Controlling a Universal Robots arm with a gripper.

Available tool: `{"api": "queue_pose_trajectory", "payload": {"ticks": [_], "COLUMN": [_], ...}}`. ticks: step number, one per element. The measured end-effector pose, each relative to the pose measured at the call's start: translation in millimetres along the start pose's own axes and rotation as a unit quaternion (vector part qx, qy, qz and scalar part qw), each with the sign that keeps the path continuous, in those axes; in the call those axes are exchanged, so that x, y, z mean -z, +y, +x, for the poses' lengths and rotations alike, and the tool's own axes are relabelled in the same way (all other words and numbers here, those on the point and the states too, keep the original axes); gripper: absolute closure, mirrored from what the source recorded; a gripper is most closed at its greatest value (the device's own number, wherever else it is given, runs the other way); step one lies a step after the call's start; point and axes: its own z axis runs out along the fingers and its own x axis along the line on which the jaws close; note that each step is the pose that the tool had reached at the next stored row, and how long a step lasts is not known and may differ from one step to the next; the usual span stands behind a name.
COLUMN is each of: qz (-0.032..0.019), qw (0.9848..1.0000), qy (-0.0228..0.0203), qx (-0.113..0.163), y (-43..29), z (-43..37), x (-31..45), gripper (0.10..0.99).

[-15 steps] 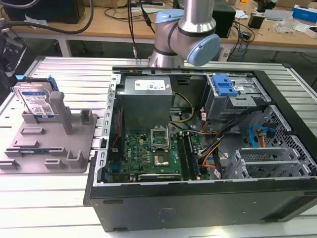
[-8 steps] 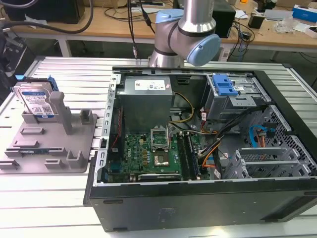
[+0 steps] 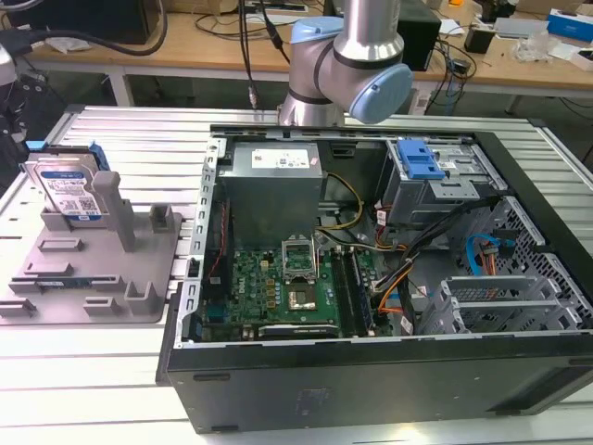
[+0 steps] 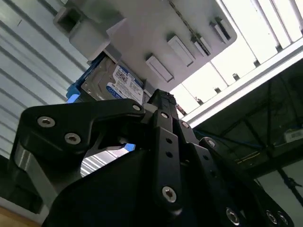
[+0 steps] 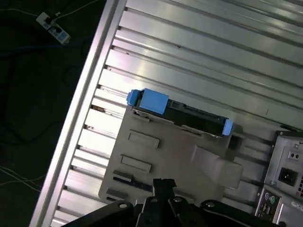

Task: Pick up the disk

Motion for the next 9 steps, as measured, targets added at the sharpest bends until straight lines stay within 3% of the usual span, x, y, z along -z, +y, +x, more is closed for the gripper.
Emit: {"api": "queue_pose_trajectory", "payload": {"ticks": [3,5,6,9], "qz": [0.0000,0.0000,0.0000,0.0000], "qw": [0.9993,0.9979,0.9971,0.9926], "qy": [0.0014,0.0024,0.0029,0.0046], "qx": [0.037,0.064,0.076,0.122], "y": [0.0,0.0,0.0,0.0], "z": [0.0,0.0,0.0,0.0], "x": [-0.1,-0.2,-0.3,-0.5], "gripper": [0.980,0.980,0.980,0.980]}}
